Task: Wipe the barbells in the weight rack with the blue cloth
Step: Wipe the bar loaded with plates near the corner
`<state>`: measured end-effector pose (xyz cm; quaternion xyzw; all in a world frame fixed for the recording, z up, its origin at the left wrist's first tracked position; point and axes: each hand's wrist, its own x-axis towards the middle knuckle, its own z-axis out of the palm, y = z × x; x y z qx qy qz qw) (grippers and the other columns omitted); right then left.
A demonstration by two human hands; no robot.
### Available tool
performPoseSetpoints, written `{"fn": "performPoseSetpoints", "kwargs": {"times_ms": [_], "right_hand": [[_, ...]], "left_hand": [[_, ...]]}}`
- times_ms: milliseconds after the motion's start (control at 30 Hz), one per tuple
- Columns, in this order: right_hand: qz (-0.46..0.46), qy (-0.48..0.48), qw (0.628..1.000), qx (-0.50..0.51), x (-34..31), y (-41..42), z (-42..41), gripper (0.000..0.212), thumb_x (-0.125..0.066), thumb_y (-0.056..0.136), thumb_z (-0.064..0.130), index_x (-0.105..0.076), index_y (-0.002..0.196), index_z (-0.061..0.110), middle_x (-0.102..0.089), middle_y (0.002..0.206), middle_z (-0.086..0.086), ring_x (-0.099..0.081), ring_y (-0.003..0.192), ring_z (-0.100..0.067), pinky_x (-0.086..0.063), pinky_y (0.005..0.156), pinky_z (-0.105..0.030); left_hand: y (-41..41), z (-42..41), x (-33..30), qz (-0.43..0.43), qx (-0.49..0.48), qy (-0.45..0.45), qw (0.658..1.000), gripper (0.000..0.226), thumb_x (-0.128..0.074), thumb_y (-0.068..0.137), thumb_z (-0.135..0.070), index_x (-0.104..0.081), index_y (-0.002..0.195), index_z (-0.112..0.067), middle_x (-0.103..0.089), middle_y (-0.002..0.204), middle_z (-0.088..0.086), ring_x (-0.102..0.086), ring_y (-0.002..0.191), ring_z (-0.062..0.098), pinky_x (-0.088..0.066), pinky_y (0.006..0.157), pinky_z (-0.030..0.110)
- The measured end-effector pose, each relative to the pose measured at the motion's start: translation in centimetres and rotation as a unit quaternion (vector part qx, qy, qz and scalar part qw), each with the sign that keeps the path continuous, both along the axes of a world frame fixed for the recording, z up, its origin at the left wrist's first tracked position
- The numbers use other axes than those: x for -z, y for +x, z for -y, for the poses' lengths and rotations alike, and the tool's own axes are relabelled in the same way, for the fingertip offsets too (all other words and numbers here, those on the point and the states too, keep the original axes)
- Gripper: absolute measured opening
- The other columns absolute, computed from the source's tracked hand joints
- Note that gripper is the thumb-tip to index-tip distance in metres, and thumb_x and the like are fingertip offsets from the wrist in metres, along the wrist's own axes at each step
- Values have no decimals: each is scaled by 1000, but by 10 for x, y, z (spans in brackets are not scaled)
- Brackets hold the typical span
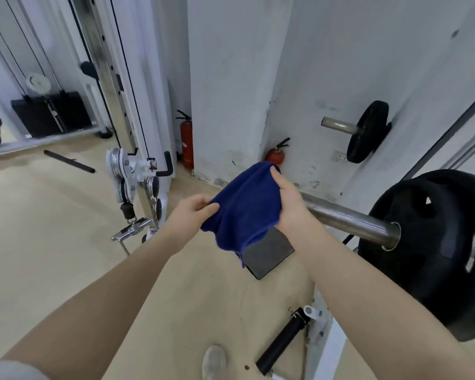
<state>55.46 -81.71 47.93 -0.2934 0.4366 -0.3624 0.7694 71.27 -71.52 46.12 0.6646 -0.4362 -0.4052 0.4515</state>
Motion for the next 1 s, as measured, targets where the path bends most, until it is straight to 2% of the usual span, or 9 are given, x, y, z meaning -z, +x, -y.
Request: {"fn": "performPoseSetpoints", "kwargs": {"times_ms": [267,367,467,533,667,767,800,900,1000], "right_hand": [[76,-184,976,84,-83,9,89,17,-53,94,23,-60,109,21,-63,108,-7,-60,99,-27,-51,84,-41],[-64,-305,950,7,-98,15,91,19,-55,90,8,-64,101,20,-67,83,1,-63,73,-12,-52,63,-23],[-396,-448,760,-255,-78,23,82,15,-58,86,14,-67,88,26,-66,78,7,-61,69,-5,-50,64,-22],[-499,-425,634,-411,-57,31,77,13,-55,87,34,-68,85,29,-66,83,8,-60,78,-10,-50,75,-31],[-542,-373,681,-322,-34,42,73,50,-33,95,50,-71,83,21,-67,93,1,-59,88,-18,-45,83,-34],[-585,-387,693,-168,-9,52,60,39,-33,99,38,-59,103,10,-62,101,-7,-55,91,-22,-42,75,-33],[-622,-386,669,-131,3,57,52,39,-34,98,42,-56,107,11,-61,101,-6,-55,91,-22,-43,76,-33],[-758,-432,481,-89,36,68,37,42,-42,91,49,-60,104,13,-66,91,-2,-61,83,-22,-46,75,-33],[-774,-454,441,-34,39,57,45,39,-36,86,41,-66,78,17,-66,67,2,-62,61,-19,-47,60,-29]], "left_hand": [[15,120,-57,48,27,-89,995,47,-50,92,-10,-41,135,-25,-46,133,-10,-38,124,5,-30,105,28],[19,143,-54,76,98,-49,991,38,-46,94,-9,-47,131,-18,-50,133,-2,-44,121,11,-34,98,27],[26,147,-36,124,202,7,971,32,-46,93,-4,-53,124,-9,-59,120,5,-53,106,15,-37,87,24],[35,149,-18,147,279,50,948,35,-49,89,-1,-54,123,-10,-60,115,3,-56,107,17,-43,87,25],[49,153,-5,64,356,67,930,42,-50,80,4,-55,110,-25,-62,108,-6,-60,100,10,-46,85,19],[53,156,-6,52,403,60,912,47,-46,85,9,-52,111,-30,-60,106,-16,-59,92,-7,-45,80,9],[54,158,-5,50,414,56,907,49,-45,85,11,-52,112,-30,-60,105,-17,-58,95,-5,-45,78,9],[59,164,2,50,416,53,906,56,-40,84,15,-48,114,-31,-57,108,-17,-54,101,1,-46,80,10],[61,166,5,32,426,32,904,65,-33,81,23,-41,129,-22,-52,115,-10,-52,103,6,-45,85,7]]}}
